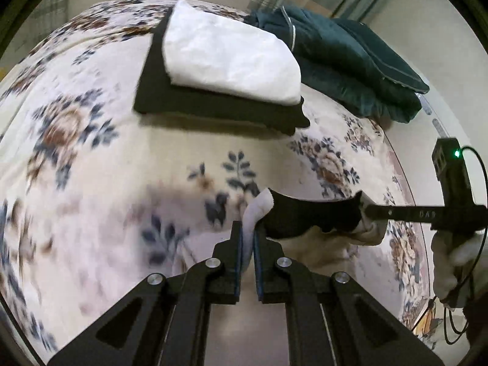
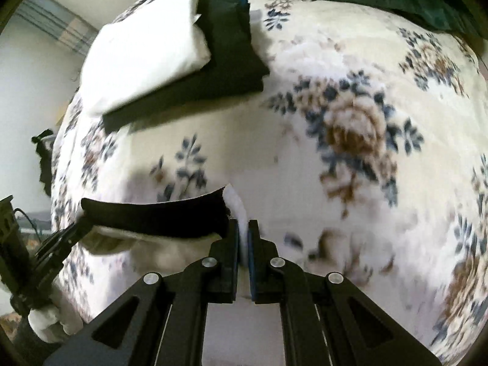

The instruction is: Fold small clothes

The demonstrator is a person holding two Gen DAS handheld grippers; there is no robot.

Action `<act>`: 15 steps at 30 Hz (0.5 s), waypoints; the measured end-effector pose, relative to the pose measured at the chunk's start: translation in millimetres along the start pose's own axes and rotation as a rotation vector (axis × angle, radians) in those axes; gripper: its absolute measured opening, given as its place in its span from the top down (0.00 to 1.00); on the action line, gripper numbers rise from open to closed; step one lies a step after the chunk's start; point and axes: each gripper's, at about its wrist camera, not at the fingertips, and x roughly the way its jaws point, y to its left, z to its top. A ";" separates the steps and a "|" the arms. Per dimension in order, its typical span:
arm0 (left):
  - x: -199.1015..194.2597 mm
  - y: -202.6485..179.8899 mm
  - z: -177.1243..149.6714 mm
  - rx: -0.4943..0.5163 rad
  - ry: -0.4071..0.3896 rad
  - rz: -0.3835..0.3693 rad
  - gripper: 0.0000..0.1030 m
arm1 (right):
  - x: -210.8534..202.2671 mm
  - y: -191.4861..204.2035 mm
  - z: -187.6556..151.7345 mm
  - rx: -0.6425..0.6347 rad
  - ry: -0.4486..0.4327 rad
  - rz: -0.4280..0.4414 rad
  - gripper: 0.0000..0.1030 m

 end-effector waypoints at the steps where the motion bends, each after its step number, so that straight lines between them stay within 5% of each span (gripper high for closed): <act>1: -5.6 0.3 -8.7 -0.011 -0.003 0.005 0.95 | -4.1 0.4 -17.1 -0.005 0.009 0.000 0.95; 5: -23.9 9.2 -52.3 -0.083 0.006 0.004 0.95 | -5.7 -1.4 -74.1 -0.017 0.047 -0.017 0.95; 15: -13.9 45.8 -155.9 -0.254 0.239 0.030 0.94 | 47.7 -26.4 -171.6 0.008 0.268 -0.006 0.95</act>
